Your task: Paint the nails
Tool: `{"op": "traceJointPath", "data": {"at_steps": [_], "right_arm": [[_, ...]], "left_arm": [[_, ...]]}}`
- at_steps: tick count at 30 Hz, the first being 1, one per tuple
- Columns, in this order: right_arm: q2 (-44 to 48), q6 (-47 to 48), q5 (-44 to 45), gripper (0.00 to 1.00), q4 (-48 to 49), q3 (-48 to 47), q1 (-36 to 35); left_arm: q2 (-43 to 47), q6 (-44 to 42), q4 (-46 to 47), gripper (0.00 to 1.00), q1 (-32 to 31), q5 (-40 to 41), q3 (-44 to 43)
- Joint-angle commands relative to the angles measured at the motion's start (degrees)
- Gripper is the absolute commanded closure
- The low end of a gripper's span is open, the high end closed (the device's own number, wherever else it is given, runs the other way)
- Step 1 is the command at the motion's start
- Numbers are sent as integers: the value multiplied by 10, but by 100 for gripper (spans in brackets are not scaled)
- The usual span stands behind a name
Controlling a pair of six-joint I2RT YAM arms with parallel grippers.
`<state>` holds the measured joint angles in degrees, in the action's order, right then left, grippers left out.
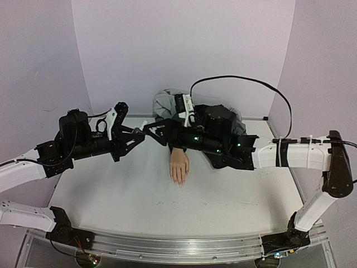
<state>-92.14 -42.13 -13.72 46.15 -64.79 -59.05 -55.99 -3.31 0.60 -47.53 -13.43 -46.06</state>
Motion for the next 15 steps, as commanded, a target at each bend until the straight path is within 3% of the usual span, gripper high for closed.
{"op": "traceJointPath", "data": {"at_steps": [1,3,6,15], "right_arm": [[-24,-60,142,20,-51,-107,-47],[-42,-89,221,24,-102,-144,-63],[-65,-125,269,53,-120,-168,-71],[-126,-118,368,59,-155,-260,-101]], "left_arm": [[14,-3,34,100,1,99,-4],[18,-2,35,100,1,108,-3],[27,-7,34,100,1,113,-3],[39,-15,34,100,2,119,-3]]}}
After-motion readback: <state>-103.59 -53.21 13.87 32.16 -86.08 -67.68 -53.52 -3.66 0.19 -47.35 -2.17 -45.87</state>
